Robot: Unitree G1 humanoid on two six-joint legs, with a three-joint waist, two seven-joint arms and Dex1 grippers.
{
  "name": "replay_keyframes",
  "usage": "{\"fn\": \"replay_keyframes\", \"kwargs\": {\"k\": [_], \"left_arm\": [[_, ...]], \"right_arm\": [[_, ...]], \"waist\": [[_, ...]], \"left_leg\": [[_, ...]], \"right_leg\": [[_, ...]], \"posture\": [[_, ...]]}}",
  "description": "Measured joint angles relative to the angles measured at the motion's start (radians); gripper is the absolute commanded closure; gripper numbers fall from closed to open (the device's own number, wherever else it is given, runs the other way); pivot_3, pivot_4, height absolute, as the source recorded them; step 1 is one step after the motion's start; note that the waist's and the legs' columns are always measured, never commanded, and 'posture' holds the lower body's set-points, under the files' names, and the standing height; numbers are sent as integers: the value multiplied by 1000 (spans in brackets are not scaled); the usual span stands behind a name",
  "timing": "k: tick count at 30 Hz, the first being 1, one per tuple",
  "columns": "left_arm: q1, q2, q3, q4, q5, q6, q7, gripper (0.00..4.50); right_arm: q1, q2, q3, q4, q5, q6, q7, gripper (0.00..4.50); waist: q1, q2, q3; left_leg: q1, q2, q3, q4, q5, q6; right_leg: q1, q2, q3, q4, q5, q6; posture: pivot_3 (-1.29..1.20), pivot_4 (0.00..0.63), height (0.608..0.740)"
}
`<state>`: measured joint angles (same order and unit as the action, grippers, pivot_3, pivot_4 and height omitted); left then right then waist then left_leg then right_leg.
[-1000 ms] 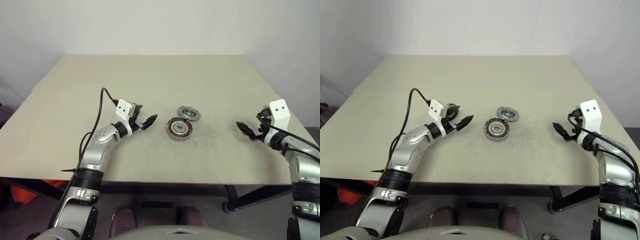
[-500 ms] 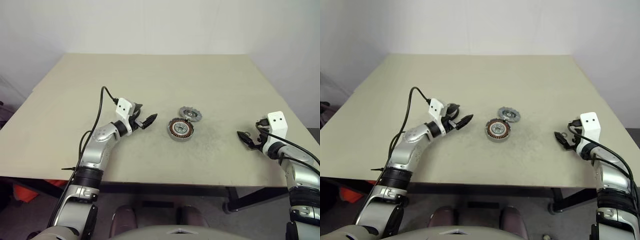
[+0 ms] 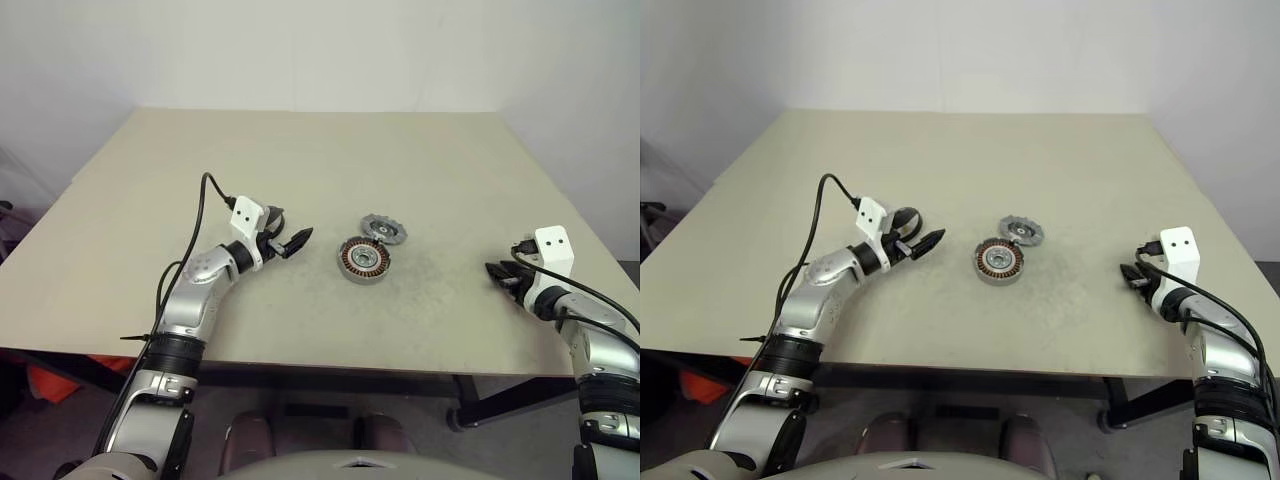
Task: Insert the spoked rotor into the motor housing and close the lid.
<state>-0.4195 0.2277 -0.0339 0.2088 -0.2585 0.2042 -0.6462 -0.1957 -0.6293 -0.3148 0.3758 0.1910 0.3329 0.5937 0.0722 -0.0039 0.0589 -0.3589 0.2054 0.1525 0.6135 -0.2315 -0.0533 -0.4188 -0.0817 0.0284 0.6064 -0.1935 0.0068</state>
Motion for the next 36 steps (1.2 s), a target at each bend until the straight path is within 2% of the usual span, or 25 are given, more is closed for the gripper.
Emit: {"fn": "replay_keyframes", "kwargs": {"k": [20, 24, 32, 36], "left_arm": [[7, 3, 0, -2, 0, 1, -2, 0], [7, 3, 0, -2, 0, 1, -4, 0], [7, 4, 0, -2, -1, 1, -3, 0], [6, 4, -1, -2, -4, 5, -10, 0]], "right_arm": [[96, -14, -30, -116, 79, 88, 0, 3075], [90, -13, -34, -113, 88, 106, -12, 3906], [87, -4, -12, -180, 104, 160, -6, 3915], [64, 22, 74, -381, 161, 245, 35, 3915]], "waist": [[7, 0, 0], [7, -1, 0], [2, 0, 0], [-12, 5, 2]], "left_leg": [[0, 0, 0, -3, 0, 0], [0, 0, 0, -3, 0, 0], [0, 0, 0, -4, 0, 0], [0, 0, 0, -6, 1, -2]], "right_leg": [[1, 0, -1, -2, -1, 1], [2, 0, -1, -2, -1, 1], [1, 0, -1, -2, -1, 1], [-1, 1, 0, -1, -1, 1]], "posture": [[0, 0, 740], [0, 0, 740], [0, 0, 740], [0, 0, 740]]}}
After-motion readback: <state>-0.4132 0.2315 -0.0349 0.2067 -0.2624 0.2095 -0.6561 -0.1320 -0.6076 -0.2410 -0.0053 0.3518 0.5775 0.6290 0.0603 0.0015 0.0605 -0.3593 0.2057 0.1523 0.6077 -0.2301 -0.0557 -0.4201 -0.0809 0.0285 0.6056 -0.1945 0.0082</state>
